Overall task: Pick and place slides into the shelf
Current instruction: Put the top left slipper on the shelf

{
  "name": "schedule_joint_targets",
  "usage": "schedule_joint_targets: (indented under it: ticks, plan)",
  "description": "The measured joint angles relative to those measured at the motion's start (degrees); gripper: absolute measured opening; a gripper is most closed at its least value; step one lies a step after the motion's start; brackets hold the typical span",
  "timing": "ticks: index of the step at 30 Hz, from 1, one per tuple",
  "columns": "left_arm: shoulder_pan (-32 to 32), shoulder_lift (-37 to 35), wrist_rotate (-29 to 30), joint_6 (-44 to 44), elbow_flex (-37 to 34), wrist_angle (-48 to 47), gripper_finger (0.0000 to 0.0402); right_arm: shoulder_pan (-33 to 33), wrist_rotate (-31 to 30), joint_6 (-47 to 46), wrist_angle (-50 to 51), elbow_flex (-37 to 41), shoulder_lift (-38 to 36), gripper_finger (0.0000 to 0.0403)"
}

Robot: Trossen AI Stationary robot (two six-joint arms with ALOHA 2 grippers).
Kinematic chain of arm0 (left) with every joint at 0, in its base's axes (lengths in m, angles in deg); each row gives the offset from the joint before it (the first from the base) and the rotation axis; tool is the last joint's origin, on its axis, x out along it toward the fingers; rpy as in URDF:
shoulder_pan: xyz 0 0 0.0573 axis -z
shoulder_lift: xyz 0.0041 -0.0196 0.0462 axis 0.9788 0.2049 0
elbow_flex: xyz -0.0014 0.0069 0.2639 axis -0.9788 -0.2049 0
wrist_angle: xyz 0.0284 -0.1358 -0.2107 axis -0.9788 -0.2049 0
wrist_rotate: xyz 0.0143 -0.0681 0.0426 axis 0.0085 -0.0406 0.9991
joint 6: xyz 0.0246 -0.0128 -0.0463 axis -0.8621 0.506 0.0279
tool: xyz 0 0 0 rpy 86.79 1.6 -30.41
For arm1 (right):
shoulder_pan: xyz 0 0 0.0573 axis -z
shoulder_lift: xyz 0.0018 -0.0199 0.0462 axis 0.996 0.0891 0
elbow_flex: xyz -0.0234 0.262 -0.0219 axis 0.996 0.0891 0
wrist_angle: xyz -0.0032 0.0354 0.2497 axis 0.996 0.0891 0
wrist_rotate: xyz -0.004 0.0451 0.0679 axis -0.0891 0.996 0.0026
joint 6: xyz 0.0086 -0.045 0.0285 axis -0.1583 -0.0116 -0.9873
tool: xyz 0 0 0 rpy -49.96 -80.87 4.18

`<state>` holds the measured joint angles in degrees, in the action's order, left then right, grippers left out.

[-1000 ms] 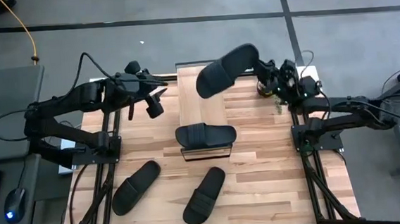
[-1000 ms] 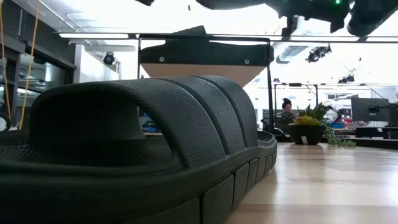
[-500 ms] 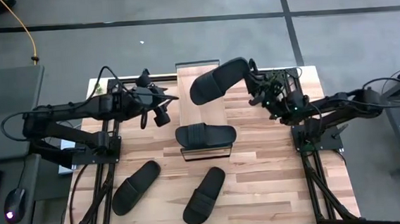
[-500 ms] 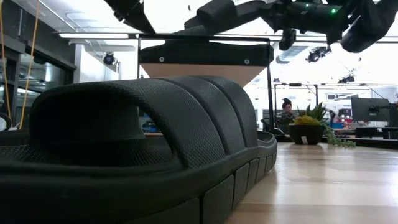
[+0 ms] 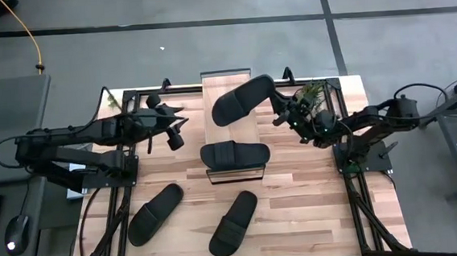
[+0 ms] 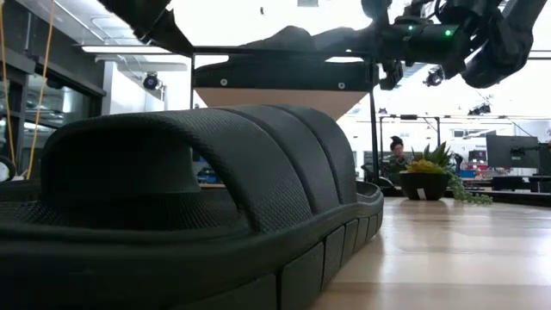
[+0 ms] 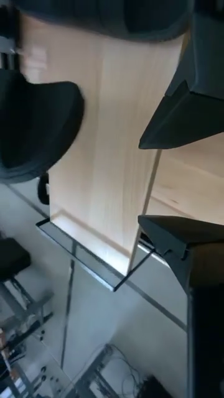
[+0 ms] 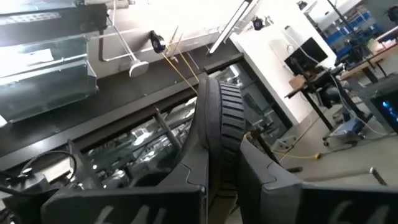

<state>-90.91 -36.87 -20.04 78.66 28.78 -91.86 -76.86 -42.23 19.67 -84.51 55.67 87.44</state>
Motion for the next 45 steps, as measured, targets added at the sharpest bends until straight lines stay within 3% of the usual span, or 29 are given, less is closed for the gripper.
schedule_joint_targets:
  ticks: [6, 12, 21, 26, 35, 45]
  plan:
    - [0.00, -3.37, -0.70, 0.62, -5.81, 5.68, 0.0166, -2.00, -2.22, 0.24, 0.02, 0.00, 0.94, 0.0018]
    - [0.00, -3.53, -1.52, -0.08, -6.36, 7.30, 0.0166, -3.29, -3.80, 1.61, 0.01, 0.00, 0.96, 0.0018]
    - [0.00, -3.49, -11.67, -0.45, -6.36, 8.20, 0.0166, -3.58, -0.87, 4.10, 0.01, -4.36, 0.96, 0.0018]
    - [0.00, -3.48, -18.39, 6.59, -6.36, 14.42, 0.0166, -3.98, 1.94, 6.30, 0.29, -7.09, 0.96, 0.0018]
    - [-0.02, -2.44, -19.60, 16.85, -6.30, 17.58, 0.0166, -3.95, 4.12, 5.99, 0.57, -7.32, 0.96, 0.0018]
    - [-0.04, 5.16, -20.62, 18.42, -6.36, 26.93, 0.0166, -3.95, 6.35, 5.77, 0.36, -7.32, 0.96, 0.0018]
